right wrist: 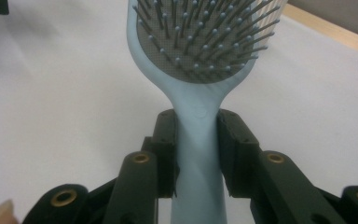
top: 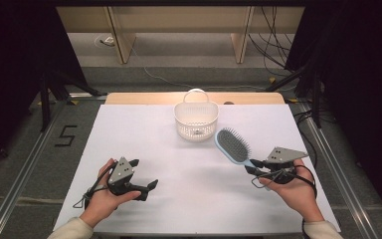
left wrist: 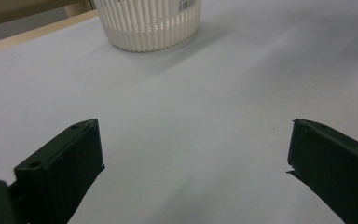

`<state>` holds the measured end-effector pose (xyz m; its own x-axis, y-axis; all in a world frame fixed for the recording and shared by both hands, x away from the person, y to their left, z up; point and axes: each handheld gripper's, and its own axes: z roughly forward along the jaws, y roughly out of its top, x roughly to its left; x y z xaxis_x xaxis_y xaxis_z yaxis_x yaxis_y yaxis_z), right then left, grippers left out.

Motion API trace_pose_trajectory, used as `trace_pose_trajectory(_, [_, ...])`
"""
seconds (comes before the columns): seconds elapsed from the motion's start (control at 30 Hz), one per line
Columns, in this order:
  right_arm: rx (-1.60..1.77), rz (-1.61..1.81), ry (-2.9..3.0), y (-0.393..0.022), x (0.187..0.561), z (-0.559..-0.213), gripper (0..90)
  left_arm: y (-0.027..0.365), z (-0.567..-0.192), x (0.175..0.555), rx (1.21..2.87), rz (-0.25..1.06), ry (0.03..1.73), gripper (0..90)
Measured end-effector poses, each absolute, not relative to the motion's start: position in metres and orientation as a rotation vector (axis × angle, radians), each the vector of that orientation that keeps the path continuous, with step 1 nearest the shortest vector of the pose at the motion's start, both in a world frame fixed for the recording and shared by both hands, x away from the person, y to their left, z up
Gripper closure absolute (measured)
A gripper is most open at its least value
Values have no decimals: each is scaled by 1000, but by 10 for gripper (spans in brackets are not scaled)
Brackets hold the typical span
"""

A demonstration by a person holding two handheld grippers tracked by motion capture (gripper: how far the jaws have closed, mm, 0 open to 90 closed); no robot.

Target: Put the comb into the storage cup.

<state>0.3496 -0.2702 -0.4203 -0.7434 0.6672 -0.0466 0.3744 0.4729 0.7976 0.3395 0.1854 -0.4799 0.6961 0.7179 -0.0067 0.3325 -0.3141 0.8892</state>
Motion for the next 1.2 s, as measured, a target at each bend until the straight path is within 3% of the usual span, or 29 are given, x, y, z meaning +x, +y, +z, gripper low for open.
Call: trace_pose_trajectory(1.2, [931,1240,2255,-279,354,-418,704,185,-481,340,1919,489,814,26])
